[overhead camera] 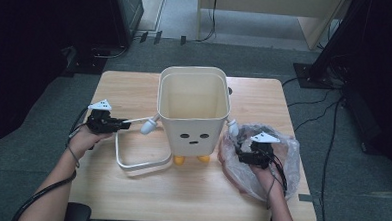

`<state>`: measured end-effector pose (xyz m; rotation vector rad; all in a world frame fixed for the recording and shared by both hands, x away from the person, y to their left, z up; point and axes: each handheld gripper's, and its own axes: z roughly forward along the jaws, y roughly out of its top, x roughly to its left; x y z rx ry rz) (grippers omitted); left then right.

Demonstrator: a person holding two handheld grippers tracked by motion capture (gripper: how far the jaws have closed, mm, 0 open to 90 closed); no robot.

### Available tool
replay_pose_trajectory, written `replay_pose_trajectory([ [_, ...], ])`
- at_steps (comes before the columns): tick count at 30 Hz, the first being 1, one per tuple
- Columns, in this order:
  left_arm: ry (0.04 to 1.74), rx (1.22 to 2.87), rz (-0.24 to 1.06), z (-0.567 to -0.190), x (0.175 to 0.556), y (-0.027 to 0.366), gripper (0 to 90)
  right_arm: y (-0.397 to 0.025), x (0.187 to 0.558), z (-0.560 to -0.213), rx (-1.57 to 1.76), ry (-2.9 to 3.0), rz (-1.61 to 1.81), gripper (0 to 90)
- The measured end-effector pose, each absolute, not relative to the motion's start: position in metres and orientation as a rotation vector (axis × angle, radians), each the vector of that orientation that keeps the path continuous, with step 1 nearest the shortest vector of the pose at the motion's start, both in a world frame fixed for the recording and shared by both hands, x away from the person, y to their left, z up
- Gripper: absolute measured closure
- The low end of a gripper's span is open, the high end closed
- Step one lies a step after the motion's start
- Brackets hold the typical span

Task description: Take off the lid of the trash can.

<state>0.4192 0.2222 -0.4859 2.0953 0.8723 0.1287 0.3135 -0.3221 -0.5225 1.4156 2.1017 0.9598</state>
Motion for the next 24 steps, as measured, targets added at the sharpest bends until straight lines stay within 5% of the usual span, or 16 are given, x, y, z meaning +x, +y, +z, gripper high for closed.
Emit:
replay_pose_trajectory([
  [24,0.912,2.068,0.203,-0.515,0.413,0.22,73.2,-0.322,0.314,-0.523,1.403,2.116,0.956,17.9],
])
